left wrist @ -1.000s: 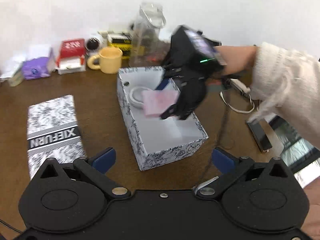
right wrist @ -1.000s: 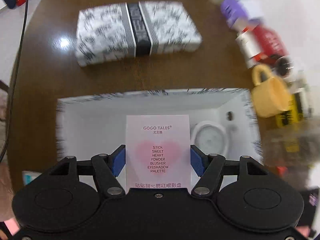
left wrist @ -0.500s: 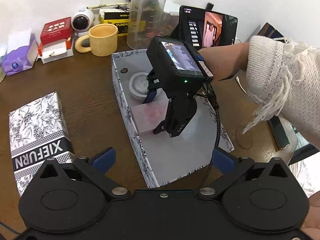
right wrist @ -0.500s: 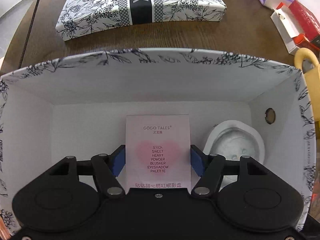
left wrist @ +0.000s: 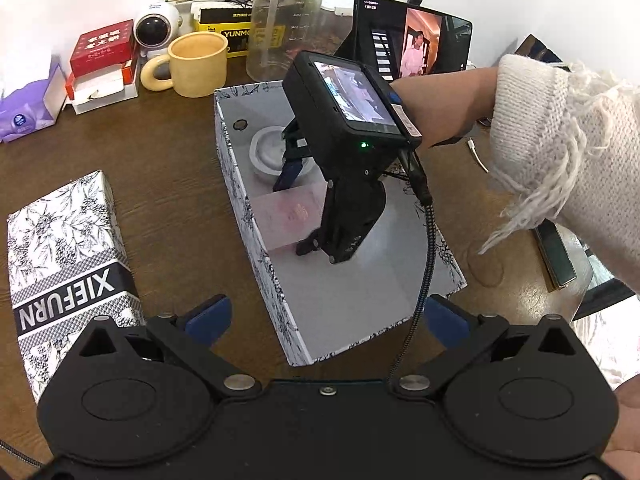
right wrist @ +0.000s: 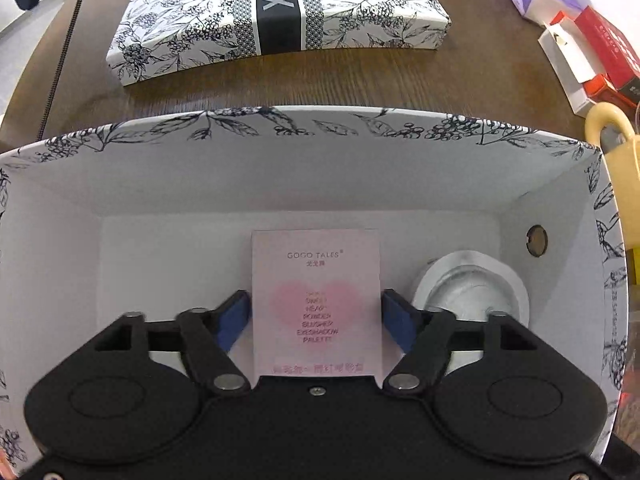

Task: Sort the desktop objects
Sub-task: 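Carry the pink box with the right gripper into the open box and release, then withdraw the right gripper while the left gripper reaches to the clear floss box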

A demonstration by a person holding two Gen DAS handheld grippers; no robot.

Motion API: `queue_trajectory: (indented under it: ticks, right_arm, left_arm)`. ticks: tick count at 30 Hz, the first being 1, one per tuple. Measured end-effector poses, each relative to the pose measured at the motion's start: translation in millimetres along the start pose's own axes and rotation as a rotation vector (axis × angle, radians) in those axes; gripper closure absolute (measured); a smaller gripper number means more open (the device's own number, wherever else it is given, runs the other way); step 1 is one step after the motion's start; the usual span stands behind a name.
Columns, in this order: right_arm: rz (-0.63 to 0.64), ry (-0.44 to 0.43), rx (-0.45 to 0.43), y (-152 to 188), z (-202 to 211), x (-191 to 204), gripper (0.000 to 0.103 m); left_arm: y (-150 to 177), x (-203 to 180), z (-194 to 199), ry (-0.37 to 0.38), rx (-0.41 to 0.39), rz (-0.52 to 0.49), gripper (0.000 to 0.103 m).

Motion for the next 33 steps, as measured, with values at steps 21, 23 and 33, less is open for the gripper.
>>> queue_trajectory:
  ticks: [21, 23, 33]
  right_arm:
    - [-0.575, 0.412, -0.269, 42, 232, 48, 0.000]
    - [-0.646, 0.413, -0.261, 57, 248, 72, 0.000]
    - [-0.876, 0.417, -0.160, 121, 258, 192, 0.000]
  left_arm:
    - [71, -64, 54, 0.011, -0.074, -0.061, 0.000]
    - [82, -74, 56, 0.016, -0.067, -0.070, 0.000]
    - [126, -112, 29, -0.020, -0.004, -0.239, 0.000]
Point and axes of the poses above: each gripper's, at about its wrist camera, not at the fingertips, and z roughly against the way its jaws point, x to its left, y to its underside, the point moved 7 cm from there along -z, roughly the way its jaws point, and after that the axes turned 13 degrees about y, right-handed, at the moved point
